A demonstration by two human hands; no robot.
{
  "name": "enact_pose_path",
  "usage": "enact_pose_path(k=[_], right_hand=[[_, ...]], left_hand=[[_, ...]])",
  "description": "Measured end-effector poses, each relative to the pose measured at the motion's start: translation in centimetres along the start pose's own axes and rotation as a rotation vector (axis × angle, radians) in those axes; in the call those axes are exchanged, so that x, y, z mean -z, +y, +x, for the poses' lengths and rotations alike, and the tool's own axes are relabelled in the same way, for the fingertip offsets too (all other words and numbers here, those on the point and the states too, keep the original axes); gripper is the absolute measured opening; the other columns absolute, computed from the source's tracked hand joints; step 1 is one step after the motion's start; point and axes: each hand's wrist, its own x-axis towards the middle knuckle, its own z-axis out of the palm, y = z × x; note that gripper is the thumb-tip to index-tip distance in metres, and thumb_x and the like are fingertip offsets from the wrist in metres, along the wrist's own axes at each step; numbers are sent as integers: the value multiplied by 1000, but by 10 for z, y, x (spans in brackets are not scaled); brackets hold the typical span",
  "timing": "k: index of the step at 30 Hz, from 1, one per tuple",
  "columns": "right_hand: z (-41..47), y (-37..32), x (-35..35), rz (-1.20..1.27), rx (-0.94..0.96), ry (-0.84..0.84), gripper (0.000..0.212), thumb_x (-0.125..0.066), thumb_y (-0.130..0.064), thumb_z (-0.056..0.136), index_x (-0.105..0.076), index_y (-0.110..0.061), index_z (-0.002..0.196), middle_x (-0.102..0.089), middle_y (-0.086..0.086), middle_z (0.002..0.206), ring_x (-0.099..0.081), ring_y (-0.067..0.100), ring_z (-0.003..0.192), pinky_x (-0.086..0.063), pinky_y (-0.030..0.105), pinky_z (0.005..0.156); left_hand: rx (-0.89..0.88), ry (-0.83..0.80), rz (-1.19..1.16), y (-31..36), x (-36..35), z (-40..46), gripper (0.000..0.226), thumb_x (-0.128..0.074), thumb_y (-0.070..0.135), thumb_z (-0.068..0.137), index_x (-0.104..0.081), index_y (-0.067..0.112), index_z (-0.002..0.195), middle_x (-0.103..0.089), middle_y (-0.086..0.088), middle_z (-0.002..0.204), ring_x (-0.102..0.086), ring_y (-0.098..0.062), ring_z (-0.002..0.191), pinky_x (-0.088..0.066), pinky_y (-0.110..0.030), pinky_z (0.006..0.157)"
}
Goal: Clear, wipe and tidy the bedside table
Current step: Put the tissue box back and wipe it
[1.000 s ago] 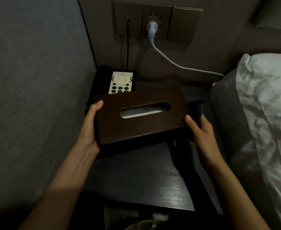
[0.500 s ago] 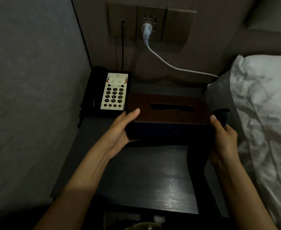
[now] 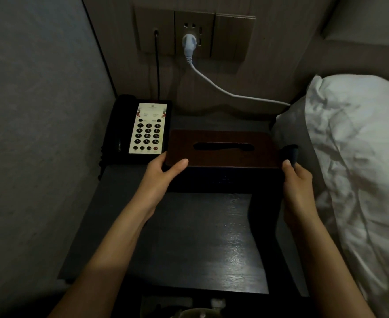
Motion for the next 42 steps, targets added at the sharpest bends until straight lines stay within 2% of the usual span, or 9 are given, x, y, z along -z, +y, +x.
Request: enact_pose_path(k=[6,12,16,21,24,28,33,36,42], right_hand=[[4,-3,10,-165,104,208,27,-38,-15,104,-56,-8,84,-52,8,79,-47,21,80,-33,29,71],[9,-16,35,-95,226,578,36,-34,-13,105,-55,15,115,-57,28,108,-51,24,94,-37,37,92],[-5,-14,43,-292,242,353,36,-44,-18,100,-52,-13,66,-47,15,65,-40,18,63,-32,39,70],[-31,6,31,-625,24,-39,34,-52,-33,97,-68,-13,118,-71,14,105,-65,30,100,-50,36,85],[-32,11,19,-560,-10,-100,29,-52,-32,98,-68,-12,112,-70,7,92,-66,24,88,-45,27,67],[-19,15,12,-387,-31,-126,26,-53,-26,97,-67,-12,114,-70,6,103,-65,22,99,-50,30,78],[3,16,-6,-159,-82,-170,22,-53,-11,96,-65,-8,113,-71,0,98,-67,13,94,-53,16,68],[18,18,-17,-53,-141,-201,42,-50,-10,97,-51,-7,139,-62,14,130,-61,27,117,-55,32,90],[46,15,-35,67,-237,-269,58,-52,-9,95,-37,-17,150,-57,13,138,-61,26,116,-50,27,83]], left_hand=[[-115,119,238,-6,-3,2,50,-63,29,92,-51,14,139,-60,1,132,-54,-12,125,-42,-35,108],[-148,172,293,-7,-3,-4,46,-70,23,88,-43,40,121,-48,37,99,-48,32,86,-38,6,72],[-142,275,364,-8,0,-9,53,-71,28,87,-50,20,134,-55,9,124,-56,-4,111,-47,-25,94],[-158,435,467,-6,0,-19,22,-67,22,89,-63,15,109,-70,-3,94,-68,-11,83,-58,-37,78],[-176,491,482,-7,-1,-22,19,-65,12,88,-68,15,106,-70,3,78,-67,-6,75,-57,-31,77],[-169,463,345,-7,1,-18,33,-63,6,88,-67,10,120,-71,-3,108,-65,-3,93,-47,-12,81],[-109,309,274,-6,3,-2,51,-59,7,90,-51,18,140,-58,-1,130,-53,-10,121,-42,-32,105],[-58,238,169,-5,3,9,55,-54,8,93,-42,20,145,-51,-1,137,-46,-8,125,-39,-26,102],[-94,216,-37,-3,3,31,53,-46,0,95,-40,12,146,-51,-1,137,-46,-11,131,-38,-38,113]])
